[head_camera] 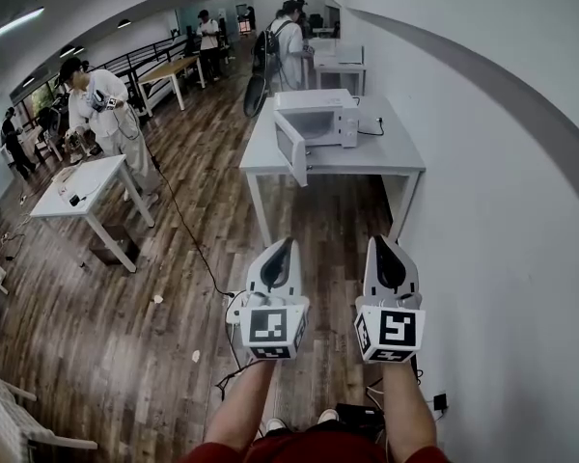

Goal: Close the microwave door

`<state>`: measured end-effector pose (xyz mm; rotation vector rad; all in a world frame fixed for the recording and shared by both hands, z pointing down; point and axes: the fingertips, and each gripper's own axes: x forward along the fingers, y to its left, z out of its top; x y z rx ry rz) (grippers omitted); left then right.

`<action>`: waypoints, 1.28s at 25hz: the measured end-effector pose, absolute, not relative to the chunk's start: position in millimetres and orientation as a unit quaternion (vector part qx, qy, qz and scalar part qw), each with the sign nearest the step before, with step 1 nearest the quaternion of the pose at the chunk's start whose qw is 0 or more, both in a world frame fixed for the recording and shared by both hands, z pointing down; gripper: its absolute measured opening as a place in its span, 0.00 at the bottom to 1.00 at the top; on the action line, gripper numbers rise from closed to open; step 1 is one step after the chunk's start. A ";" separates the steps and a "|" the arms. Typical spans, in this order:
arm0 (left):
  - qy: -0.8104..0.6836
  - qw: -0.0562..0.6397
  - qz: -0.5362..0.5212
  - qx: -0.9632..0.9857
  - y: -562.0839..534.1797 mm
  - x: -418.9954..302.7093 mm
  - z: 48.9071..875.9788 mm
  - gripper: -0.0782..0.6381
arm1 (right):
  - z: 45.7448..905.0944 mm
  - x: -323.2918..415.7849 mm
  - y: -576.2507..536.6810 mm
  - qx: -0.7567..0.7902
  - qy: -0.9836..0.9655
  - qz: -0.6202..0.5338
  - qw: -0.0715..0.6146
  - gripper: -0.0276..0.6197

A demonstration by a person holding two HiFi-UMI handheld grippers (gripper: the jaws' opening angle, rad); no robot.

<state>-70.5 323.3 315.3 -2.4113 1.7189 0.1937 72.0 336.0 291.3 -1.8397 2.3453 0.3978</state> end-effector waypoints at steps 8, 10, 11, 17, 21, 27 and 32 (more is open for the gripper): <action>0.588 0.084 0.054 -0.803 309.3 -43.3 323.7 0.15 | 302.9 99.7 314.9 -0.601 0.788 0.115 0.072 0.08; 0.591 0.083 0.050 -0.801 301.6 -40.1 326.8 0.15 | 306.3 103.4 306.3 -0.600 0.789 0.113 0.071 0.08; 0.592 0.083 0.050 -0.800 297.3 -39.2 328.3 0.15 | 308.0 105.0 301.5 -0.600 0.789 0.112 0.070 0.08; 0.597 0.080 0.050 -0.797 261.7 -44.4 333.8 0.15 | 313.4 104.2 263.7 -0.598 0.791 0.109 0.070 0.08; 0.595 0.081 0.054 -0.797 226.8 -52.9 336.4 0.15 | 314.3 93.2 229.8 -0.594 0.793 0.114 0.066 0.08; 0.591 0.080 0.061 -0.801 169.7 -73.5 331.8 0.15 | 307.8 69.2 176.4 -0.596 0.791 0.125 0.055 0.08; 0.585 0.080 0.066 -0.805 124.6 -96.8 329.4 0.15 | 302.9 43.1 132.6 -0.600 0.788 0.129 0.052 0.08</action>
